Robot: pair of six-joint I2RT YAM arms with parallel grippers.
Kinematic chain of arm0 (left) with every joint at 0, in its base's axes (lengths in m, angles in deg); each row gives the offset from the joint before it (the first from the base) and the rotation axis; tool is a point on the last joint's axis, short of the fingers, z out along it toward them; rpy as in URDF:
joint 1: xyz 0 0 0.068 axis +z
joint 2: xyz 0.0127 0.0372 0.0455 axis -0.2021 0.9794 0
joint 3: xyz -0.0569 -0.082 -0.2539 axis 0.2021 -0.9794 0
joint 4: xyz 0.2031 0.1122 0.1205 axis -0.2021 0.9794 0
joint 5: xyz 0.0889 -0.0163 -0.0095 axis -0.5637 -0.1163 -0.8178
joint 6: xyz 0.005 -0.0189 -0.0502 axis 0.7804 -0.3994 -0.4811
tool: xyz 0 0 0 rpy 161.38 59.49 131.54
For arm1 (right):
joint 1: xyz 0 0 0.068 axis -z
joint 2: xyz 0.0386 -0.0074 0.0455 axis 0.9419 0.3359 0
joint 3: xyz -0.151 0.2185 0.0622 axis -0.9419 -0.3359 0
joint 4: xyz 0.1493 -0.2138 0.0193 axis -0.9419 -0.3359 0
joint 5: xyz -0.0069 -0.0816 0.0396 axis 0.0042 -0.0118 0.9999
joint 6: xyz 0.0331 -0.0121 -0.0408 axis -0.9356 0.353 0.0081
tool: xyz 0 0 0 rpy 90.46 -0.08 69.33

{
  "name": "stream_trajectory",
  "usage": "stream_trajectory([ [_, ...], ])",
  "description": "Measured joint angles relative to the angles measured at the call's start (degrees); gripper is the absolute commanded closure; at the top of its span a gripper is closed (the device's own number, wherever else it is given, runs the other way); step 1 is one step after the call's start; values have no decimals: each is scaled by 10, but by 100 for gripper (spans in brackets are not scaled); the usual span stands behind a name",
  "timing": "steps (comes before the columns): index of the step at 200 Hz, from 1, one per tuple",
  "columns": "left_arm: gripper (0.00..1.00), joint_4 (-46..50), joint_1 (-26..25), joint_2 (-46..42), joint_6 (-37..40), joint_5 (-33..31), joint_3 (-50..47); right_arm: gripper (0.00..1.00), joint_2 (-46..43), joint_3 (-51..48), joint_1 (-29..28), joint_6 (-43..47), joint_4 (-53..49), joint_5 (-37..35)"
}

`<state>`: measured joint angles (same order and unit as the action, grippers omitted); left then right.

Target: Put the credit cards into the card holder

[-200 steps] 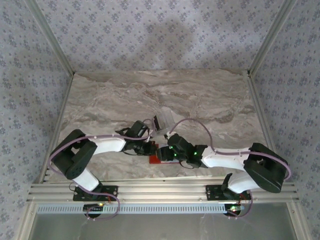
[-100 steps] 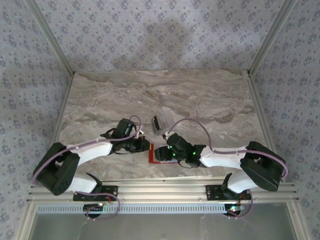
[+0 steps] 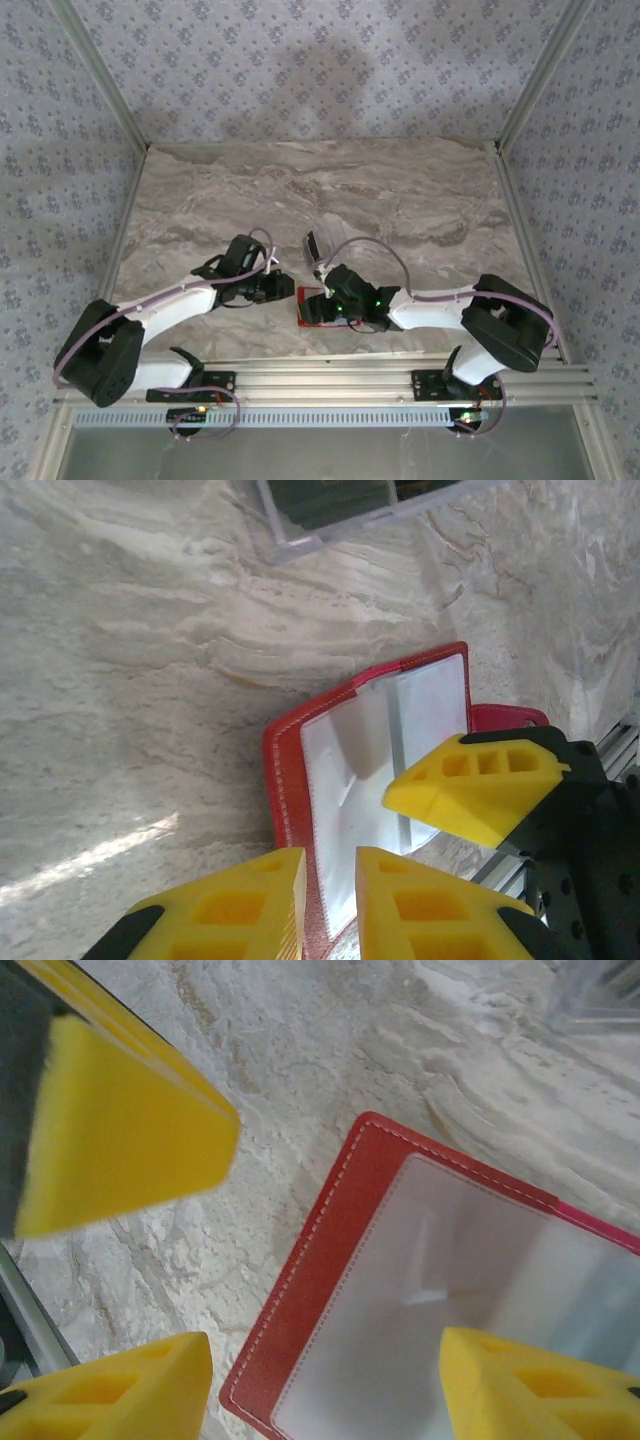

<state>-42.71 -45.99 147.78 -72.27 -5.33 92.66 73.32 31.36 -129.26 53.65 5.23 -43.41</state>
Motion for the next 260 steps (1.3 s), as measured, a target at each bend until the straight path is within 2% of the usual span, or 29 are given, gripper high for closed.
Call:
stream_trajectory([
  [39, 80, 8, -22, 30, 1, -14, 37, 38, 45, 6, 0, 2, 26, 24],
  [78, 80, 21, -23, 50, 1, -21, 49, 38, 37, 5, 0, 4, 34, 35],
  [132, 81, 37, -47, 88, 4, -30, 93, 36, -88, 5, 11, 25, -17, 23],
  [189, 85, 64, -94, 153, 33, -61, 137, 47, -182, 6, 84, 40, -115, -23],
  [222, 86, 73, -116, 180, 45, -80, 141, 47, -174, 26, 131, 47, -165, -43],
  [260, 86, 78, -118, 182, 52, -99, 137, 46, -106, 104, 141, 69, -192, -50],
])
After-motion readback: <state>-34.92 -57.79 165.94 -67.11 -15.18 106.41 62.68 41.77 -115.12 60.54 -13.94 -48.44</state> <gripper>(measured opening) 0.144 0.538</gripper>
